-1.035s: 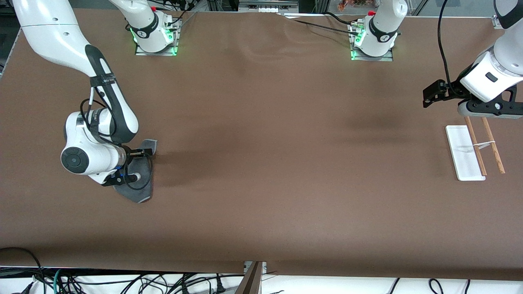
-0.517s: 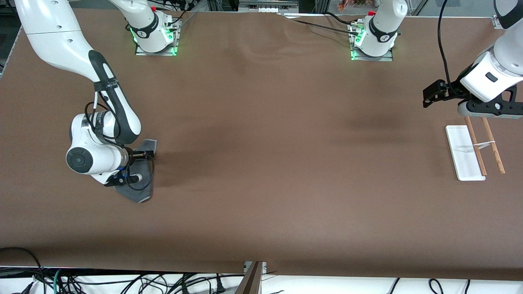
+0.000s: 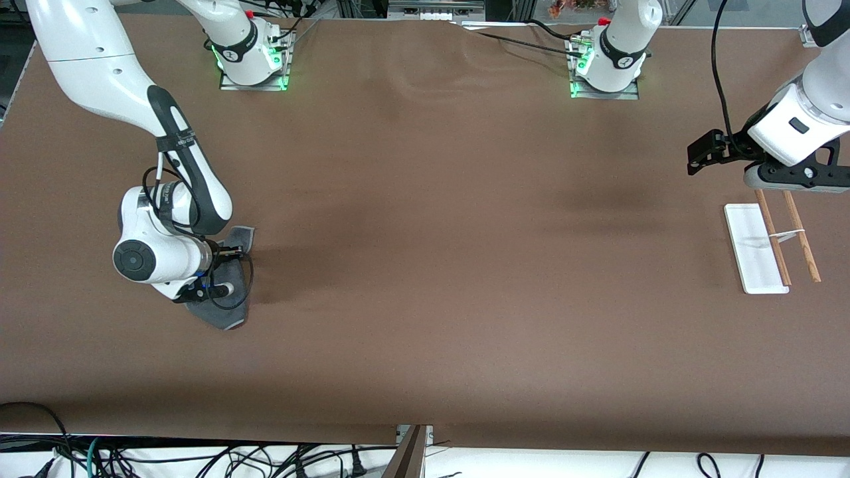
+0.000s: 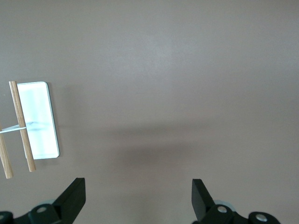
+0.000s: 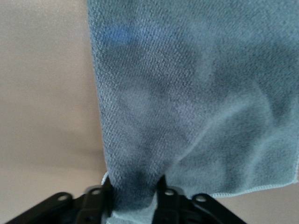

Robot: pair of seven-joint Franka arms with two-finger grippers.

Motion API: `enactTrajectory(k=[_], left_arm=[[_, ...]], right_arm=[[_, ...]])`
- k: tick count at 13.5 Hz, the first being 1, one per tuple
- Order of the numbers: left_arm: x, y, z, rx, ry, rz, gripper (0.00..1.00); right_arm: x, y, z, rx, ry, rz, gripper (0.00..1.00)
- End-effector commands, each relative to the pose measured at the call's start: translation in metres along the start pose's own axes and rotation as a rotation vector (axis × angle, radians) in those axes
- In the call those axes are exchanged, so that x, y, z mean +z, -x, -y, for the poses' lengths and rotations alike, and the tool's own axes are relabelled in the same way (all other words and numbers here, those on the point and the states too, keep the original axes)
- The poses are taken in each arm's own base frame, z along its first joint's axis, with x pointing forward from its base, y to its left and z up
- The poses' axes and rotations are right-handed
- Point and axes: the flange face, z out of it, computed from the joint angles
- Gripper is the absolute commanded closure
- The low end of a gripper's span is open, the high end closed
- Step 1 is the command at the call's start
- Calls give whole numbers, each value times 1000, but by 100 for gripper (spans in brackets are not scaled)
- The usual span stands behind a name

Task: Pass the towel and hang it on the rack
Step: 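Close the right gripper on the towel corner and lift it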

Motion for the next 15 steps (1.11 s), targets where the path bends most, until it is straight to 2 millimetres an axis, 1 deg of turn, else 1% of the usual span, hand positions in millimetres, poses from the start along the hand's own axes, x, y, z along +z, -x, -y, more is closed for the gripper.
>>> enactTrajectory(k=[1, 2, 3, 5, 7, 8, 9, 10, 11, 12, 13, 14, 15], left_arm=[[-4, 1, 3, 15, -17, -7, 0], [-3, 1, 3, 16, -17, -6, 0], [-2, 1, 2, 15, -15, -4, 0], [-3, 1, 2, 15, -15, -6, 0], [-3, 1, 3, 16, -17, -6, 0], [-3, 1, 2, 15, -15, -6, 0], [-3, 1, 2, 15, -15, -6, 0], [-2, 1, 3, 14, -15, -4, 0], [-3, 1, 3, 14, -17, -6, 0], [-2, 1, 4, 12, -15, -4, 0], [-2, 1, 4, 12, -15, -2, 0], [-2, 1, 5, 11, -15, -1, 0], [-2, 1, 5, 11, -15, 1, 0]], right_arm=[[0, 3, -2, -4, 4, -5, 100], [-2, 3, -3, -4, 4, -5, 100], [-8, 2, -2, -4, 4, -14, 100], [-28, 0, 2, 6, -2, -46, 100], [-66, -1, 8, 0, -3, -94, 100], [-83, -2, 10, -2, -6, -93, 100], [-102, -4, 16, -10, -12, -87, 100], [-127, -5, 32, -25, -39, -89, 100], [-149, -5, 40, -30, -61, -88, 100], [-166, -4, 49, -39, -75, -89, 100], [-182, -4, 66, -62, -70, -101, 100], [-197, -3, 79, -83, -65, -119, 100], [-208, -3, 95, -101, -61, -136, 100]])
